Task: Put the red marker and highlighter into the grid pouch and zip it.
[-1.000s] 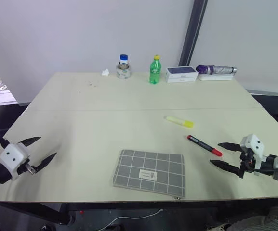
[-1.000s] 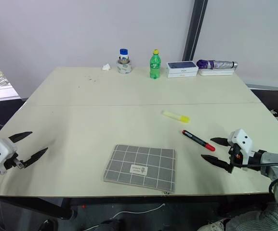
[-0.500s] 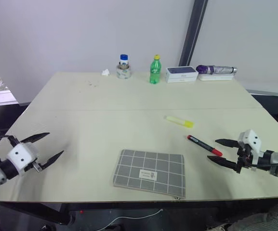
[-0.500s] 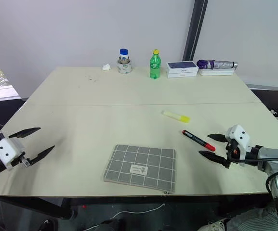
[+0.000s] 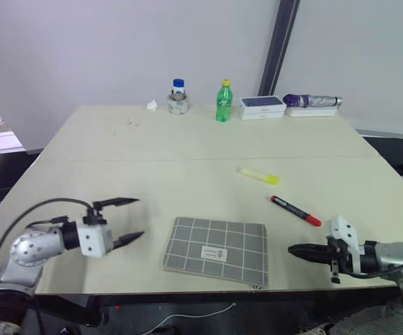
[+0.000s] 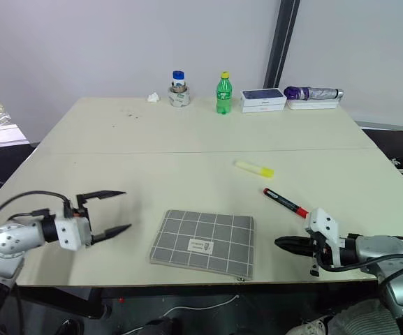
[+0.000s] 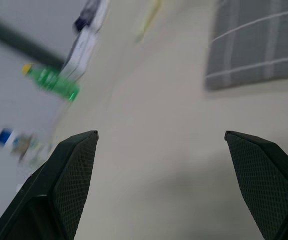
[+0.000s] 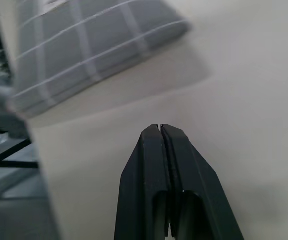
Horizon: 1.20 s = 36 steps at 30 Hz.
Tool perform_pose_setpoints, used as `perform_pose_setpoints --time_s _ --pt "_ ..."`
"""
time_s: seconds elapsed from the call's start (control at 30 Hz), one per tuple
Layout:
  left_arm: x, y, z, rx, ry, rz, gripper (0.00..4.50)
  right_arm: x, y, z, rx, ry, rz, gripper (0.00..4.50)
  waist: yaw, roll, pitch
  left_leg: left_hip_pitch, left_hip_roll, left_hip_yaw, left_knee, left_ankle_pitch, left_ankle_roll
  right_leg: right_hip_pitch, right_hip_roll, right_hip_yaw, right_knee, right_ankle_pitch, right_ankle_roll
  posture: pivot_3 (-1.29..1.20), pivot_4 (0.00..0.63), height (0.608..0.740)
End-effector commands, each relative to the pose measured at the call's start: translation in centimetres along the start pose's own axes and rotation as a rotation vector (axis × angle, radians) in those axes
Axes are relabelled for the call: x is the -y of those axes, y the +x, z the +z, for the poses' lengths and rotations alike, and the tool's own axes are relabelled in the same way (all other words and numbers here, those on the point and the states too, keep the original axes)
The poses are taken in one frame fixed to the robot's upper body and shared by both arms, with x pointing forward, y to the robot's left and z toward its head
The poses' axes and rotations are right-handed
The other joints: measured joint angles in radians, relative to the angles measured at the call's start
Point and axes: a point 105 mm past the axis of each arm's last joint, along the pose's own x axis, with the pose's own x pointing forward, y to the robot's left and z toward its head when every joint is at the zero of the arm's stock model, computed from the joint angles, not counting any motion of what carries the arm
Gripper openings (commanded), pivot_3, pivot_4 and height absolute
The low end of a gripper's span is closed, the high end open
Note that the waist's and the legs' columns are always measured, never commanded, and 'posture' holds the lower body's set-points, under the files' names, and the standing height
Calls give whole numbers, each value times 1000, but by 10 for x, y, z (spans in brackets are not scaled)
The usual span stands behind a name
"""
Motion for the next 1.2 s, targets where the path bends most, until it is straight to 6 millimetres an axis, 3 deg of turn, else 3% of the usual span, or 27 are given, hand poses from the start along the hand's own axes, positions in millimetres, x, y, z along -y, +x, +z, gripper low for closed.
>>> perform_pose_setpoints --time_s 0.03,0.4,0.9,1.03,1.2 --pt "16 9 8 71 114 -88 4289 -4 9 6 1 -76 -2 75 1 0 0 0 0 0 0 0 0 0 0 0 0 0 0 0 150 740" --pt "33 34 10 211 298 -190 4289 -2 31 15 36 -99 -1 75 7 0 0 0 -2 0 1 0 0 1 1 -1 0 0 0 0 150 740" --pt "41 62 21 322 377 -244 4289 0 47 16 27 -120 7 75 8 0 -1 0 -3 2 2 0 0 2 0 -2 0 0 0 0 150 740" --pt "43 59 27 349 384 -250 4289 1 49 17 19 -137 8 75 7 0 -1 0 -3 2 2 0 0 2 0 -2 0 0 0 0 150 740" --pt "33 50 26 319 385 -223 4289 10 36 -2 -115 -200 -9 75 5 0 -1 0 -3 2 2 0 0 1 0 -1 0 0 0 0 150 740"
